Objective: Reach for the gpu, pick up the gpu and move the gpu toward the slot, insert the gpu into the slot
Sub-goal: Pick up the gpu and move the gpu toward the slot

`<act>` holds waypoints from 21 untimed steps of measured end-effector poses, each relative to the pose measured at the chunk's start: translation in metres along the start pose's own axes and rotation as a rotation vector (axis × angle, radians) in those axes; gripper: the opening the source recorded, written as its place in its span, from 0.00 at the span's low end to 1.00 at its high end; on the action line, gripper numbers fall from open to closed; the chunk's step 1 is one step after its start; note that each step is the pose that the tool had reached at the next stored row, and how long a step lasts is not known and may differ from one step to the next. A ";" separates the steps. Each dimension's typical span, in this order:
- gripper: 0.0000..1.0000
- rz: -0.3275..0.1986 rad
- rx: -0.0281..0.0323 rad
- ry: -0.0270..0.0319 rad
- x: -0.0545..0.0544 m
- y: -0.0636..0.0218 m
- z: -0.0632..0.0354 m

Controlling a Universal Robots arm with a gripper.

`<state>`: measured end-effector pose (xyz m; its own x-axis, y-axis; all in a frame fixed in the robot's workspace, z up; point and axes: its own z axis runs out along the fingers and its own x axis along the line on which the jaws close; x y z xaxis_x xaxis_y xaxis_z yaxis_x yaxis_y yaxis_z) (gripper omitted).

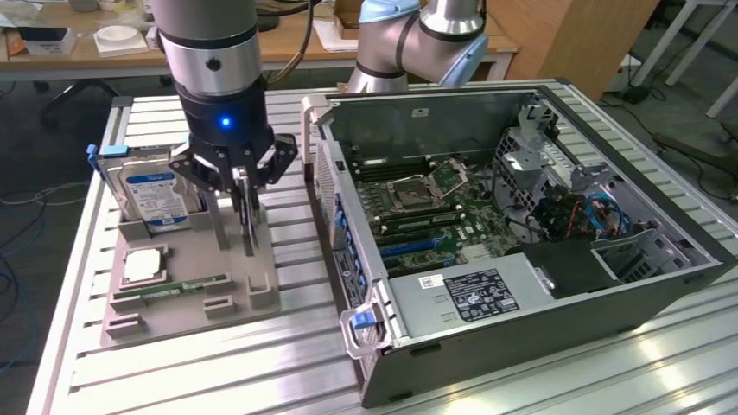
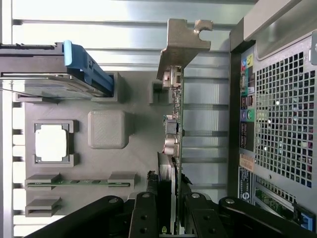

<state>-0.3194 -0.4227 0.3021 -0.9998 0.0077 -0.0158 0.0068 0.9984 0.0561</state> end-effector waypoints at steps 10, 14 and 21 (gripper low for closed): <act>0.27 0.000 -0.0137 0.0001 0.000 -0.0001 -0.0035; 0.27 0.000 -0.0190 0.0001 0.000 -0.0002 -0.0047; 0.27 0.000 -0.0242 0.0002 0.000 0.0002 -0.0114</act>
<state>-0.3194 -0.4231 0.3135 -0.9998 0.0081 -0.0155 0.0069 0.9968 0.0802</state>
